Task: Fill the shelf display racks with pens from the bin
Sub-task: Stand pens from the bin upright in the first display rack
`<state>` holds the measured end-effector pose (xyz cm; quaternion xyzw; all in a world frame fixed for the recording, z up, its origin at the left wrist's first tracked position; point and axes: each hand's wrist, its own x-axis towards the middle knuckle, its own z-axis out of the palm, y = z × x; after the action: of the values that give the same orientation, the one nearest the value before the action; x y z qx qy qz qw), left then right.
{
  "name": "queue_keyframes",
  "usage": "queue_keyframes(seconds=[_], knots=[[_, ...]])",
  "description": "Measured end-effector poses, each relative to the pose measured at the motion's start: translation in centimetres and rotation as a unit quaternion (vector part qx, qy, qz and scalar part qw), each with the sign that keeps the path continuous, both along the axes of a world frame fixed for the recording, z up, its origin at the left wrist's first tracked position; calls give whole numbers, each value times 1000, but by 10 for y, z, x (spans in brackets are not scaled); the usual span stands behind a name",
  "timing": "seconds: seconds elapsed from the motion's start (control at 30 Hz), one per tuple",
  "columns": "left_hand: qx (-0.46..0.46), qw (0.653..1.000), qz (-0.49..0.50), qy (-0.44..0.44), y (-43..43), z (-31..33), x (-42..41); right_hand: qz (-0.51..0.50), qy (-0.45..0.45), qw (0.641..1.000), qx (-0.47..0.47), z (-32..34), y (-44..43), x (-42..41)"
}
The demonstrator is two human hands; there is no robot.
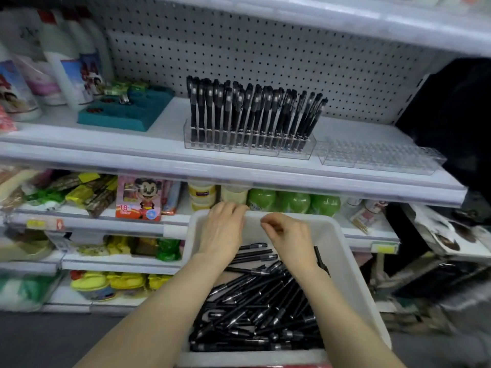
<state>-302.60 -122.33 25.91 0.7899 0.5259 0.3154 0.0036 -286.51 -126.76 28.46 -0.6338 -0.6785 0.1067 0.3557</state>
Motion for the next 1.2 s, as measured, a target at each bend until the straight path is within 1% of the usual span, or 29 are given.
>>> queue_keyframes(seconds=[0.07,0.17,0.27,0.43,0.6,0.7,0.8,0.87,0.93,0.97,1.0,1.07,1.13,1.2], knots=[[15,1000,8,6,4,-5,0,27,-50,997,-56,-9,-2,0],[37,999,10,22,5,-7,2,65,-151,974,-154,-22,-1,0],[40,999,14,31,6,-8,3,74,-215,955,-189,-29,3,-2],[32,999,6,31,6,-8,2,83,-270,938,-201,-34,6,-7],[13,999,1,30,4,-7,1,77,-276,938,-194,-34,3,-6],[3,1000,-2,30,4,-5,1,77,-278,935,-209,-29,1,-6],[-15,1000,-10,15,4,-2,0,63,-242,938,-241,-26,0,-2],[-29,999,-24,-20,2,5,0,61,-213,939,-262,-23,-1,3],[-32,996,-52,-58,0,13,-1,59,-193,944,-262,-14,0,11],[-33,995,-72,-62,-1,17,-1,55,-169,950,-256,-5,1,14],[-34,993,-97,-52,-3,20,-2,50,-136,958,-249,5,3,18],[-44,989,-142,-5,-6,25,-2,42,-65,971,-227,30,7,24],[-45,986,-156,41,-7,28,-1,32,6,979,-202,54,10,29],[-36,989,-143,28,-5,32,3,20,115,978,-173,72,13,29]])
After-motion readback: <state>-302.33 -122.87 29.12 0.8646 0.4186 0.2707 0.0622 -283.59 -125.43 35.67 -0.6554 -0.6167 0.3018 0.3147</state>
